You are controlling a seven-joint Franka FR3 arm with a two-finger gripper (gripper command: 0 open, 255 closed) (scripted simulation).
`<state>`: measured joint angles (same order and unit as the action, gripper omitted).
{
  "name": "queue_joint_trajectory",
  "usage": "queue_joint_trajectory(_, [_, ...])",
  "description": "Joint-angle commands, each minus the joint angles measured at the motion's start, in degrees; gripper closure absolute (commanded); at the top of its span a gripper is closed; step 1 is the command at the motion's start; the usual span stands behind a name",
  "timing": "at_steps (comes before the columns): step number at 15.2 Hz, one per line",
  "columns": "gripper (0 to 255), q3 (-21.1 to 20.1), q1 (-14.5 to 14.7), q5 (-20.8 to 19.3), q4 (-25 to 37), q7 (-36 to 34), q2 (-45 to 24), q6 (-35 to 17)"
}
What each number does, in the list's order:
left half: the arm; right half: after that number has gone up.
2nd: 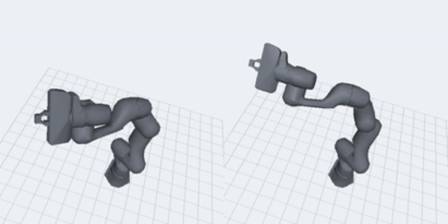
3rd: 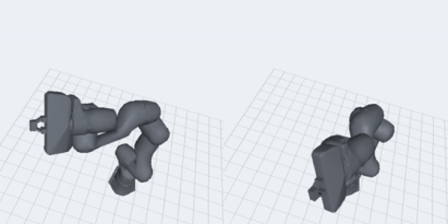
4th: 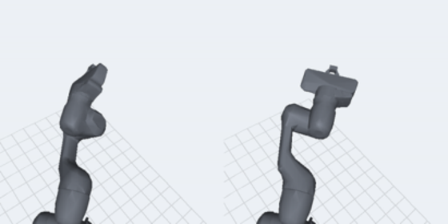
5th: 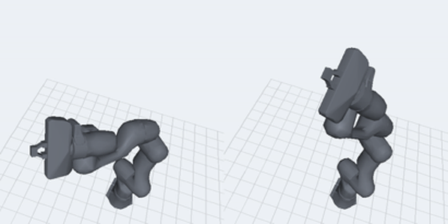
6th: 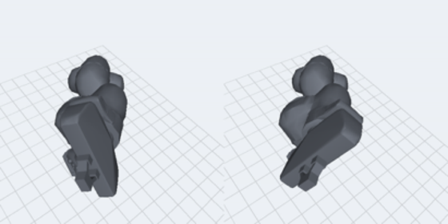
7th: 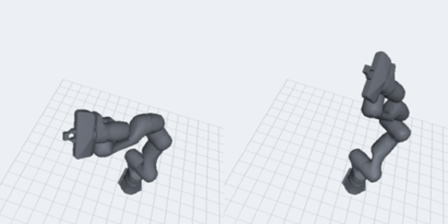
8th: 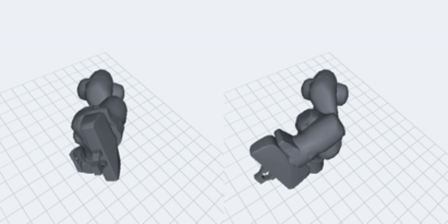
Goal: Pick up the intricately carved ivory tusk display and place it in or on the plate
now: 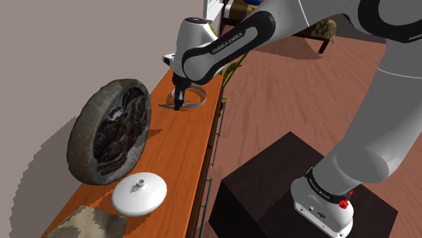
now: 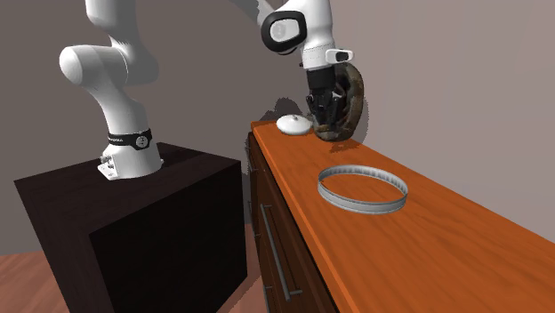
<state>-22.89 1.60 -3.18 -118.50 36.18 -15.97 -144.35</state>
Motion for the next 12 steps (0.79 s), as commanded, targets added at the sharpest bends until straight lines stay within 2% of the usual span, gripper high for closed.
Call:
queue_joint_trajectory(1, [255, -0.13, -0.11, 0.28, 0.42, 0.18, 0.45, 0.87])
queue_joint_trajectory(12, [255, 3.22, -8.21, 1.65, 13.64, 13.55, -7.07, 7.72])
